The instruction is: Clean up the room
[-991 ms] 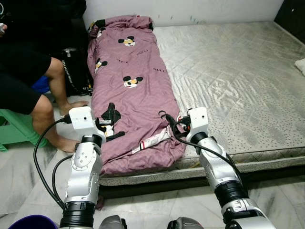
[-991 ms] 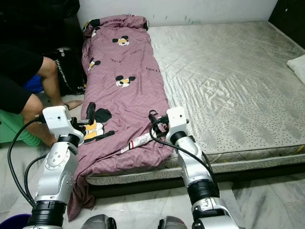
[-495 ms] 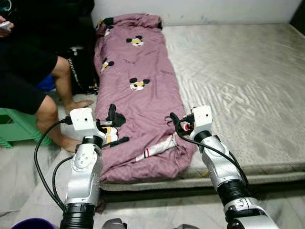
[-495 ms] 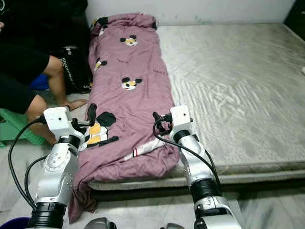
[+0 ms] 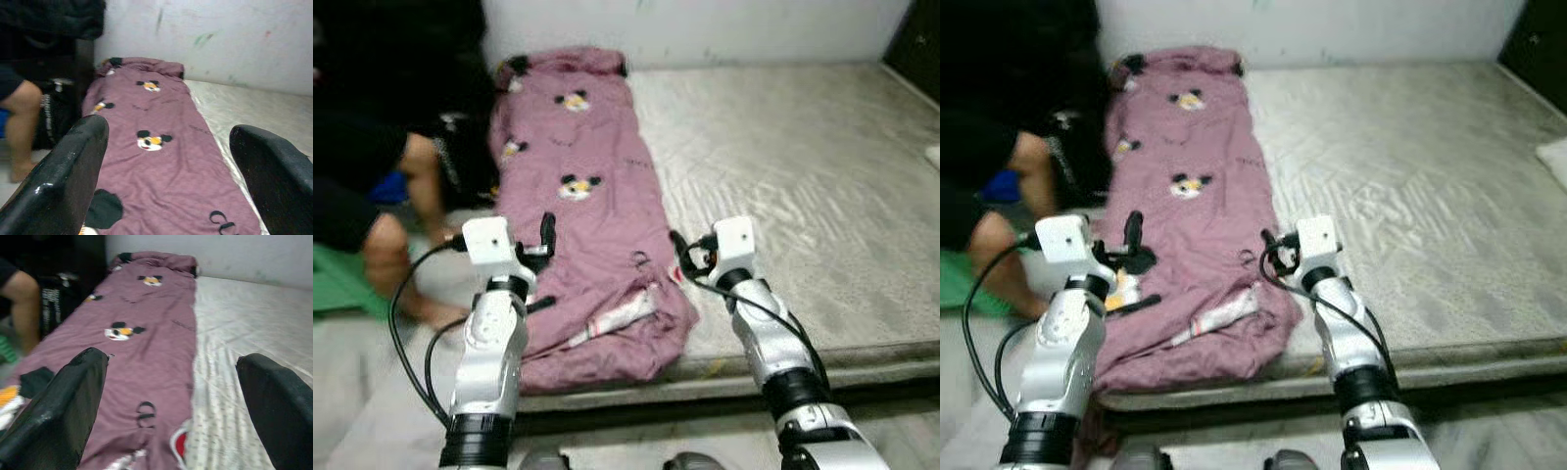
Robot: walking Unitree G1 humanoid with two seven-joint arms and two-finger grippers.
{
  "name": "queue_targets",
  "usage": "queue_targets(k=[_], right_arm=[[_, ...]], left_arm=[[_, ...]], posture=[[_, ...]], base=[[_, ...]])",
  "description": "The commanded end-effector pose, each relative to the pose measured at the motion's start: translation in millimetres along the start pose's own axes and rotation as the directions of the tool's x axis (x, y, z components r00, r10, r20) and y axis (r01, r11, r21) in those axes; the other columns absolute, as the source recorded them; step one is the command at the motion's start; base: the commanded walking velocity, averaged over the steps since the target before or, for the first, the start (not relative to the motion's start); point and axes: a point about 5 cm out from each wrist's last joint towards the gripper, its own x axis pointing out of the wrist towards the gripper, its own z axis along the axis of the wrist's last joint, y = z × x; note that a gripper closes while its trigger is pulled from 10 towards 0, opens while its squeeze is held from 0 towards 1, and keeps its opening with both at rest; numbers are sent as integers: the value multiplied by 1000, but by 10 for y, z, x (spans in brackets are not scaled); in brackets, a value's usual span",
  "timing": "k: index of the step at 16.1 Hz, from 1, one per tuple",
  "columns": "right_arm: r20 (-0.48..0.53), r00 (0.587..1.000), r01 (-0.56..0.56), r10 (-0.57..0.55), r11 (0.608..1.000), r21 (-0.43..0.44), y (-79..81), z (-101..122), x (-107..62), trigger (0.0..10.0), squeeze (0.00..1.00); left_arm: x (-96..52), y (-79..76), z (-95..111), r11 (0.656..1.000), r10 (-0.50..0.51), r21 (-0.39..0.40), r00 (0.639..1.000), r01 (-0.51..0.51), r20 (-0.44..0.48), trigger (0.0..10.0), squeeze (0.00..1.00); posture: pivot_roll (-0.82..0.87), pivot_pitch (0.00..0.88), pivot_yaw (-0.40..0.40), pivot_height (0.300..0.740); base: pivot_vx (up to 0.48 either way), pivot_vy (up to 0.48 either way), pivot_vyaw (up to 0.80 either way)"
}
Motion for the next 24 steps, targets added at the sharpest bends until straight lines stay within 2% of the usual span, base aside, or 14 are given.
queue_targets(k=[1, 3, 10, 24], right_arm=[[4, 1000, 2, -2, 1000, 2, 5, 25, 15, 10000, 0], [7, 1000, 2, -2, 1000, -2, 5, 23, 14, 10000, 0], [4, 1000, -1, 1, 1000, -7, 5, 15, 11, 10000, 0], [-4, 1000, -4, 4, 1000, -13, -1, 9, 27, 10000, 0]], left_arm=[[-1, 27, -14, 1000, 12, -3, 1000, -12, -17, 10000, 0], [6, 20, -13, 1000, 8, -13, 1000, -8, -20, 10000, 0], [7, 22, -12, 1000, 14, -21, 1000, -14, -24, 10000, 0], [15, 28, -9, 999, 23, -45, 999, -24, -22, 10000, 0]], posture=[[-56, 0, 30, 740], [-56, 0, 32, 740], [-58, 0, 31, 740], [-55, 0, 25, 740]], base=[[0, 0, -800], [0, 424, -800], [0, 480, 0], [0, 0, 0]])
